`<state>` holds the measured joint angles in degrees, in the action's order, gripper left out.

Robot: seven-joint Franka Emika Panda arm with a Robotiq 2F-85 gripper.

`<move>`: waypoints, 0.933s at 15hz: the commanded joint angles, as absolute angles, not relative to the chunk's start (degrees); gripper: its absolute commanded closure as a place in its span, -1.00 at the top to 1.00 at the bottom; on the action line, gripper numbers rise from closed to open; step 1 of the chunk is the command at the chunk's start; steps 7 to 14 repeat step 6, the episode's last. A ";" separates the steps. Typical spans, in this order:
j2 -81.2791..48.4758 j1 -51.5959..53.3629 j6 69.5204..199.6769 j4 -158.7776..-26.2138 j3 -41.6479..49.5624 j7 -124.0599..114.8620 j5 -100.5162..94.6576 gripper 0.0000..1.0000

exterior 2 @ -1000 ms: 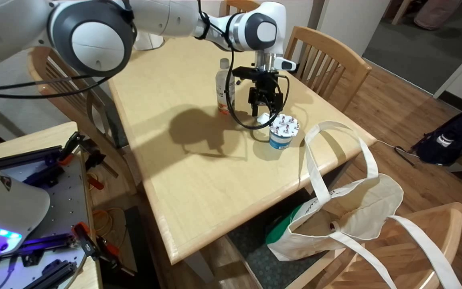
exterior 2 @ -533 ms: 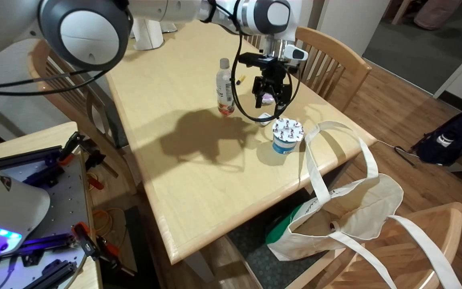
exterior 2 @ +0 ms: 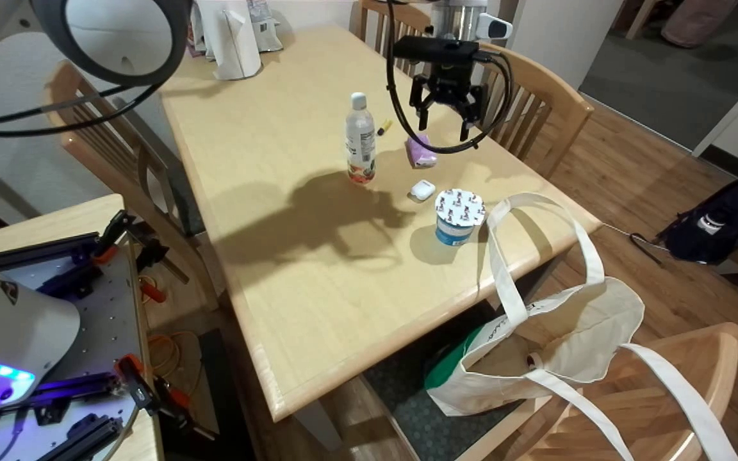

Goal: Pick up the airpods case and put it on the table.

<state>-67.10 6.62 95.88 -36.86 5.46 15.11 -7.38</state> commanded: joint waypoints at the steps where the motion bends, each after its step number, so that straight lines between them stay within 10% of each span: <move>1: -64.65 4.97 104.61 -41.90 3.55 20.25 -6.42 1.00; 14: -67.16 5.92 103.65 -38.53 4.82 17.59 -7.24 1.00</move>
